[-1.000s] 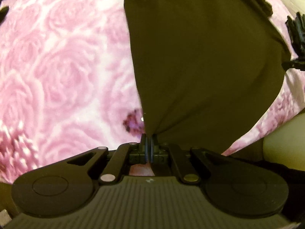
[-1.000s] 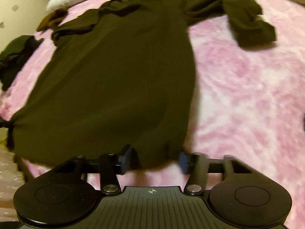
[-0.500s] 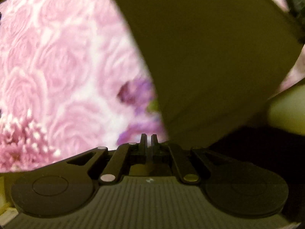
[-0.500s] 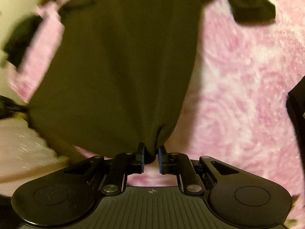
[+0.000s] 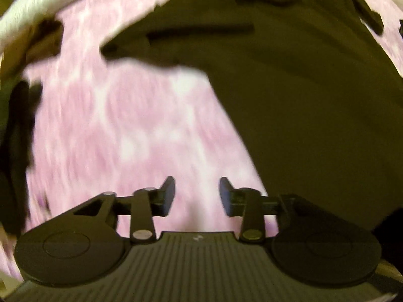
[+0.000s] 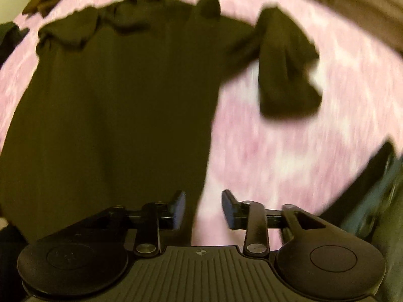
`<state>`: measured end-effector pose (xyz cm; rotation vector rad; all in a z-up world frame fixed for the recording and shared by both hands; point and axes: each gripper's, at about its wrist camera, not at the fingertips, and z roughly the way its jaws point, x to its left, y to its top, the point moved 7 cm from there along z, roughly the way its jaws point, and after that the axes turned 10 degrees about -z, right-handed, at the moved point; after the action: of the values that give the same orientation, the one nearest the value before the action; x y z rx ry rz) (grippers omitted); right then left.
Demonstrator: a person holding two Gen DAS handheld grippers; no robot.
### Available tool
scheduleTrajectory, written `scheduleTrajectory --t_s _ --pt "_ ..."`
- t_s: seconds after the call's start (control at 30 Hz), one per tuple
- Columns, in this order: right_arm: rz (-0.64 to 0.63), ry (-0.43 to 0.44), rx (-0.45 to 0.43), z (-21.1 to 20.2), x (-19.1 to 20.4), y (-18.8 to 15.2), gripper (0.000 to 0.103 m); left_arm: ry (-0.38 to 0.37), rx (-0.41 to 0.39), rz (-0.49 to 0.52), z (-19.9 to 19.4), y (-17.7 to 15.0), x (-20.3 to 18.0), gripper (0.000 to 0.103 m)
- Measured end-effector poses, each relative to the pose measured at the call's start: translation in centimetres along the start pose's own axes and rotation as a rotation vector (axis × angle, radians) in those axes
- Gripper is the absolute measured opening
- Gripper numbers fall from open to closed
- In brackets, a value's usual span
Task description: Fold clothes
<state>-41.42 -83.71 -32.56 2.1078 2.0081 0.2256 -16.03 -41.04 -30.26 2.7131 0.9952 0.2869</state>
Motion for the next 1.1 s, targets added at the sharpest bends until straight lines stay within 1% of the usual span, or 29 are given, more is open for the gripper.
scheduleTrajectory --t_s 0.07,0.13,0.23,0.33,0.47,0.53,0.6,0.67,0.7,0.73,0.83,0.87,0.9,0.97,1.03,1.07,1.1 --pt "-0.014 -0.037 -0.042 0.1 -0.4 3.2 0.049 0.002 -0.058 0.044 1.5 3.5 0.1 0.038" --pt "-0.015 -0.068 -0.074 -0.4 -1.8 5.2 0.05 -0.022 -0.117 0.082 3.5 7.4 0.0 0.038" --pt "0.017 -0.105 -0.104 0.4 -2.7 9.2 0.05 -0.066 -0.183 0.148 6.3 13.1 -0.9 0.04" --pt "0.047 -0.121 -0.117 2.2 -3.9 12.7 0.051 -0.094 -0.24 0.226 9.1 18.6 -1.0 0.045" --pt "0.012 -0.171 -0.139 4.0 -5.1 15.8 0.052 -0.112 -0.268 0.256 13.2 24.1 -0.3 0.046" --pt "0.008 -0.172 -0.148 5.2 -6.0 17.2 0.052 -0.127 -0.279 0.263 14.8 26.2 -0.3 0.046" --pt "0.002 -0.172 -0.158 6.4 -6.9 18.7 0.052 -0.164 -0.289 0.287 15.9 27.7 -0.9 0.045" --pt "-0.018 -0.164 -0.189 7.5 -7.6 20.4 0.052 -0.203 -0.295 0.312 16.8 29.0 -1.8 0.045" --pt "-0.034 -0.158 -0.205 8.1 -8.0 21.3 0.052 -0.236 -0.291 0.321 17.1 29.5 -2.4 0.045" --pt "-0.054 -0.154 -0.218 8.7 -8.3 22.2 0.052 -0.266 -0.288 0.331 17.4 29.9 -3.1 0.045" --pt "-0.128 -0.142 -0.232 10.5 -8.6 24.3 0.052 -0.306 -0.278 0.376 18.2 30.4 -4.9 0.043" --pt "-0.149 -0.139 -0.233 11.1 -8.8 24.8 0.052 -0.316 -0.265 0.391 18.6 30.6 -5.4 0.038" --pt "-0.162 -0.138 -0.231 11.6 -8.9 25.3 0.052 -0.311 -0.248 0.42 19.2 30.5 -6.0 0.029" --pt "-0.151 -0.125 -0.222 12.8 -9.6 25.9 0.052 -0.286 -0.224 0.489 20.1 30.2 -7.1 0.018" --pt "-0.123 -0.081 -0.209 13.8 -10.1 26.1 0.052 -0.263 -0.223 0.536 20.5 29.9 -7.8 0.01" --pt "-0.11 -0.052 -0.197 14.4 -10.3 26.0 0.049 -0.262 -0.223 0.533 20.4 30.0 -7.7 0.003" --pt "-0.11 -0.034 -0.184 14.8 -10.3 25.8 0.039 -0.277 -0.219 0.507 20.1 30.2 -7.4 0.003"
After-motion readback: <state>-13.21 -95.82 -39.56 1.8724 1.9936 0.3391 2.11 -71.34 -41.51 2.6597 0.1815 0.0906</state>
